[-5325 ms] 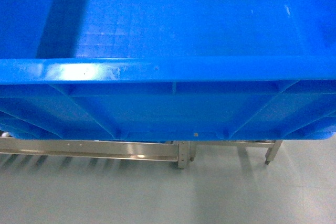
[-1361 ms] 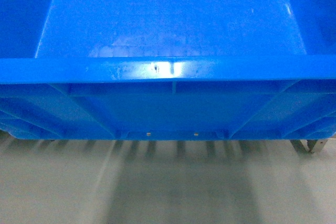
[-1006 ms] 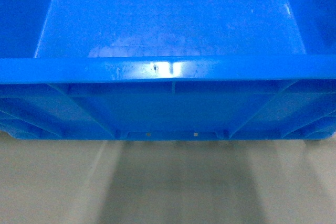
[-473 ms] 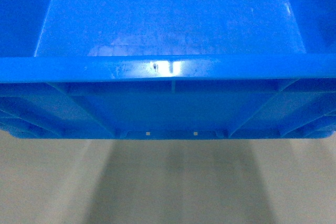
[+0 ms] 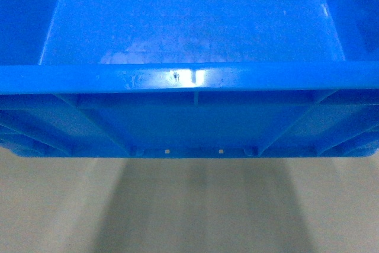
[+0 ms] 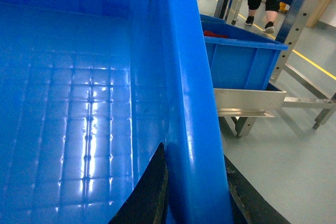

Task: Place box next to blue box on left shelf

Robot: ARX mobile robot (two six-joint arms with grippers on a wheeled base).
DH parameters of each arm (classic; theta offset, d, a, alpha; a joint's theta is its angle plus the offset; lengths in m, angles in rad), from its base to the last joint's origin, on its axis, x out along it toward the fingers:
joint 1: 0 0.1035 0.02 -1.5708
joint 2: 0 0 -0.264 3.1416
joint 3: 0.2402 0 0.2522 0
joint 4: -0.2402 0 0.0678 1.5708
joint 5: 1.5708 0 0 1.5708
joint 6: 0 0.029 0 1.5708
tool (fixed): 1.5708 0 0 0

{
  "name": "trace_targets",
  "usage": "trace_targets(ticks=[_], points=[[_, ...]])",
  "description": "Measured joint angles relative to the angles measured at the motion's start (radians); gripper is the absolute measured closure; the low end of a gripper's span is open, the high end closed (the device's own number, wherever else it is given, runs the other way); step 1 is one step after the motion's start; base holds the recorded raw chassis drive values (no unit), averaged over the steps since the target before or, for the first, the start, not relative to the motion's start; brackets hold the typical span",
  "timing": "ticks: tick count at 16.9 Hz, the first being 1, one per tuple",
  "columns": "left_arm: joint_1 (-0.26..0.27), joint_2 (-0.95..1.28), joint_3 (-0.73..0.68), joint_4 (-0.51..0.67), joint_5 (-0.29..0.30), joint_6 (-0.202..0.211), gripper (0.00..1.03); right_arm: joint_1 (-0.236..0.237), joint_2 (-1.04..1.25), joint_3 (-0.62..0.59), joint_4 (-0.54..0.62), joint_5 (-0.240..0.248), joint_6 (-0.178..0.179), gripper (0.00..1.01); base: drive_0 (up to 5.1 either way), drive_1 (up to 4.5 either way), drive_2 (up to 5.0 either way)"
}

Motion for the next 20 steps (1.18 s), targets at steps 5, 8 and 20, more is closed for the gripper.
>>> trace_targets(ticks=[5,8,20], points=[[0.0,0.0,0.0,0.002,0.0,0.0,0.95,0.0,0.0,0.0,0.002,0.0,0.0,0.85,0.0,0.0,0.0],[0.0,0.0,0.0,0.002,0.0,0.0,0.95,0.0,0.0,0.0,0.002,0.0,0.0,0.85,0.0,0.0,0.0],[0.0,-0.003,0.0,0.002,0.0,0.001,0.95,0.0,0.0,0.0,0.003,0.001,0.0,0.85,0.0,3.62,-3.5]])
